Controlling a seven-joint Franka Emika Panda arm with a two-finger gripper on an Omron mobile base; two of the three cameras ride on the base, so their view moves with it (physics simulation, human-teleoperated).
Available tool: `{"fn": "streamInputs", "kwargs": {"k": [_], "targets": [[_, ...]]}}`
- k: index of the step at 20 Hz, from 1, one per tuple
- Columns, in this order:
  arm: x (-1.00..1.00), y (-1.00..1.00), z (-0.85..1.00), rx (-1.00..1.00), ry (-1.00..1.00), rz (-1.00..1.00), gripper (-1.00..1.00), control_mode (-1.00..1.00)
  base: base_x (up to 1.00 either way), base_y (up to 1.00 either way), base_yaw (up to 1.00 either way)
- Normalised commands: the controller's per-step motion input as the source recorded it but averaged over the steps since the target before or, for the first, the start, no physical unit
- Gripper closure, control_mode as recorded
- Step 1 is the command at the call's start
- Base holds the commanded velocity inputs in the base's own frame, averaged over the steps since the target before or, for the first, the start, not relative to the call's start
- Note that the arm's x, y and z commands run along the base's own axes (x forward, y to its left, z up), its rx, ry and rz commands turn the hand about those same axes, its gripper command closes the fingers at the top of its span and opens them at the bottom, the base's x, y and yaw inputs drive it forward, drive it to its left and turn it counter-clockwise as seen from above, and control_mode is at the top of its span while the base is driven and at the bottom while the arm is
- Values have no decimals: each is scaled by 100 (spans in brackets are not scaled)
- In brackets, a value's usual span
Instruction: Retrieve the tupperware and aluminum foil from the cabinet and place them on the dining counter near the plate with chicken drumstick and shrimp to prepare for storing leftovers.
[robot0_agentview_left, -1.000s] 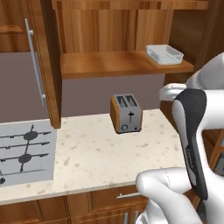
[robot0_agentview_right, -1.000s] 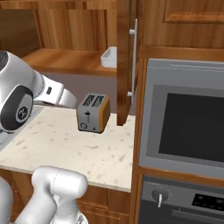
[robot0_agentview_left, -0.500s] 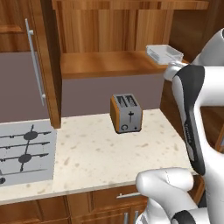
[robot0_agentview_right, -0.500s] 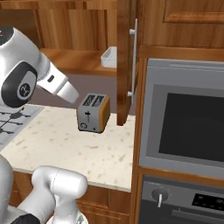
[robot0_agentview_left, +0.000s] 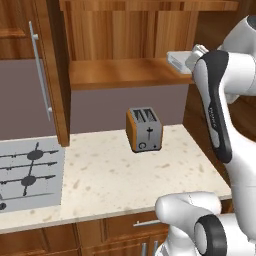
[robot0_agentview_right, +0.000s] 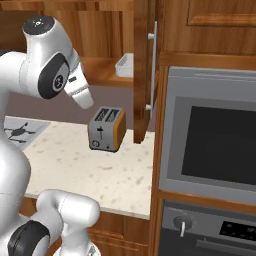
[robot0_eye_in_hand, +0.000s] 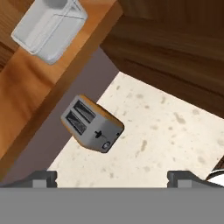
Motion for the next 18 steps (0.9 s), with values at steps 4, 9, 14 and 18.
{"fn": "streamInputs", "kwargs": {"k": [4,9,14,18], "targets": [[43,-10,3,25,3,-8,-100,-100,0,0,0],[13,-2,-4,0,-5,0,-100,-100,0,0,0],[54,-40,0,2,-1,-3,-100,-100,0,0,0],[58,-35,0,1,0,-6,-100,-100,0,0,0]]}}
